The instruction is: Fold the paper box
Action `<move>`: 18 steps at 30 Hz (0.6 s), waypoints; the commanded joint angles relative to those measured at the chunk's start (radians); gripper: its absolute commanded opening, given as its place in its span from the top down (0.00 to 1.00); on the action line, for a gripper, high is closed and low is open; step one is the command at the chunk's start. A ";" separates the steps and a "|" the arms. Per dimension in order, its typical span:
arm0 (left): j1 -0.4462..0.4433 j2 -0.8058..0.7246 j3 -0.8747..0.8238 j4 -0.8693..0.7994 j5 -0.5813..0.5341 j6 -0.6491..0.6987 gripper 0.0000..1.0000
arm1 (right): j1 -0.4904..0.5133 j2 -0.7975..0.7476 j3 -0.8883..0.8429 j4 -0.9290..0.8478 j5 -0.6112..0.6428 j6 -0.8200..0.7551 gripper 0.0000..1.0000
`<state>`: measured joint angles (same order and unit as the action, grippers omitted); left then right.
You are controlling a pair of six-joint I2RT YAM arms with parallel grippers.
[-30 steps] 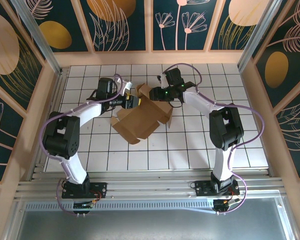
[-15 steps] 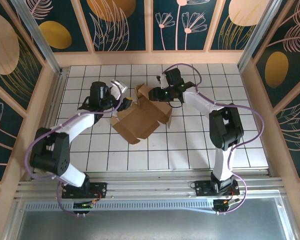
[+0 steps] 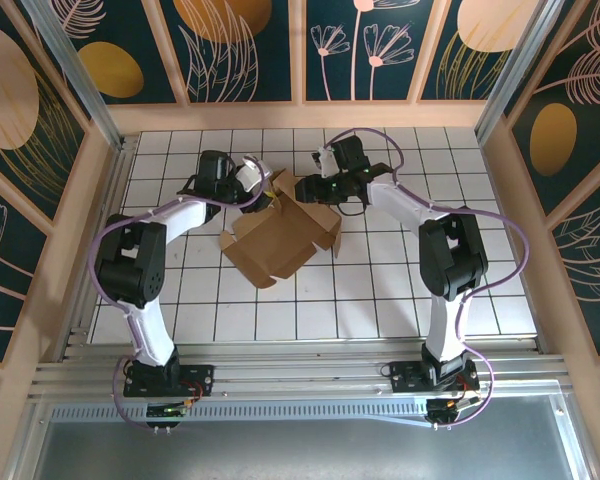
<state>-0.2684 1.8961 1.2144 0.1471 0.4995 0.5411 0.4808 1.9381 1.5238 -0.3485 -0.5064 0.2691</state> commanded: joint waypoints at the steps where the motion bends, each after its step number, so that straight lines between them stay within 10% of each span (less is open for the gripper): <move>1: 0.003 0.045 0.055 -0.028 0.088 0.063 0.37 | -0.010 -0.018 -0.011 -0.035 -0.070 0.012 0.42; 18: -0.007 0.176 0.217 -0.101 0.323 0.034 0.51 | -0.039 0.018 -0.015 0.039 -0.195 0.068 0.41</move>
<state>-0.2687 2.0457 1.3975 0.0715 0.7197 0.5674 0.4496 1.9385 1.5223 -0.3470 -0.6643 0.3218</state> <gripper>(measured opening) 0.500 0.596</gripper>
